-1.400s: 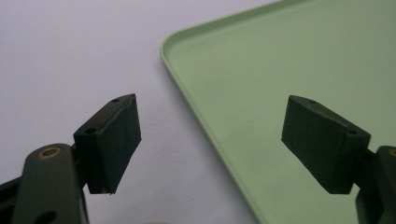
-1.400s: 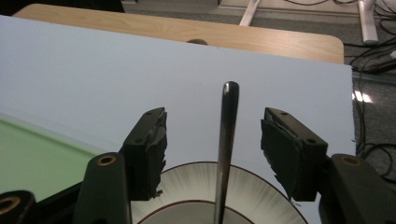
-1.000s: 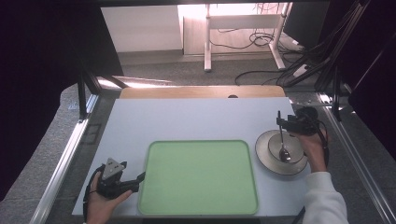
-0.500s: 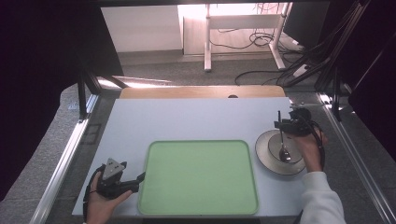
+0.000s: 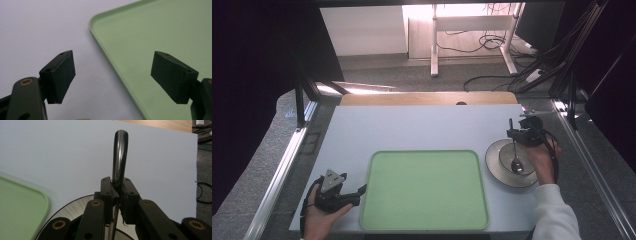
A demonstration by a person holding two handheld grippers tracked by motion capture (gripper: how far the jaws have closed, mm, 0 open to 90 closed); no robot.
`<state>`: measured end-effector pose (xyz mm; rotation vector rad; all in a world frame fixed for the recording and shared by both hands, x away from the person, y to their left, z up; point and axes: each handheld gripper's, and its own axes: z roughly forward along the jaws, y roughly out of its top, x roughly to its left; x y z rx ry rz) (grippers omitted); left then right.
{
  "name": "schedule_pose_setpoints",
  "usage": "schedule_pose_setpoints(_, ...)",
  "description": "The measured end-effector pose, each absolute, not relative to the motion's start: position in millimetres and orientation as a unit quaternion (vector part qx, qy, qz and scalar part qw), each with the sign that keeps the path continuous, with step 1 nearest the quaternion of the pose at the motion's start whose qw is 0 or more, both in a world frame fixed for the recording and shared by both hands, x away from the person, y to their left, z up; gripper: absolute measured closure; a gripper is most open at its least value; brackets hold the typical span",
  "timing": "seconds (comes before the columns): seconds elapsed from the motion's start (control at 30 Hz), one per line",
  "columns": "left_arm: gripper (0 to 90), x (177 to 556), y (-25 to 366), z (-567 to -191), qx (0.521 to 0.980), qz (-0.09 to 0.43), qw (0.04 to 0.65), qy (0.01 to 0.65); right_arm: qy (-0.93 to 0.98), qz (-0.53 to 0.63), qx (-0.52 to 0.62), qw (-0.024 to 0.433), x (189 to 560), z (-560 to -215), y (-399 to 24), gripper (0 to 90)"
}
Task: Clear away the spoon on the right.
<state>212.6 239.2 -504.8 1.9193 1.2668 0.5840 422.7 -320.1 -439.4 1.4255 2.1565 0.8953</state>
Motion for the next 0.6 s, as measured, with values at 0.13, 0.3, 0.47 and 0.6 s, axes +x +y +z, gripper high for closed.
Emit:
schedule_pose_setpoints(0.13,19.4,212.5,239.7,-504.8,0.749,0.229,0.375,0.495,0.773,0.323,0.508,0.201,421.9,-438.3,-319.8,83.1)
schedule_pose_setpoints(0.3,19.4,213.0,240.5,-505.4,0.750,0.229,0.373,0.495,0.771,0.336,0.501,0.202,418.6,-433.3,-321.8,83.9)
schedule_pose_setpoints(0.47,19.4,212.8,240.6,-505.5,0.750,0.231,0.373,0.495,0.769,0.355,0.495,0.196,415.8,-429.0,-325.6,84.8)
schedule_pose_setpoints(0.6,19.4,212.8,240.9,-505.5,0.750,0.231,0.372,0.496,0.763,0.378,0.489,0.187,412.6,-423.1,-330.2,88.5)
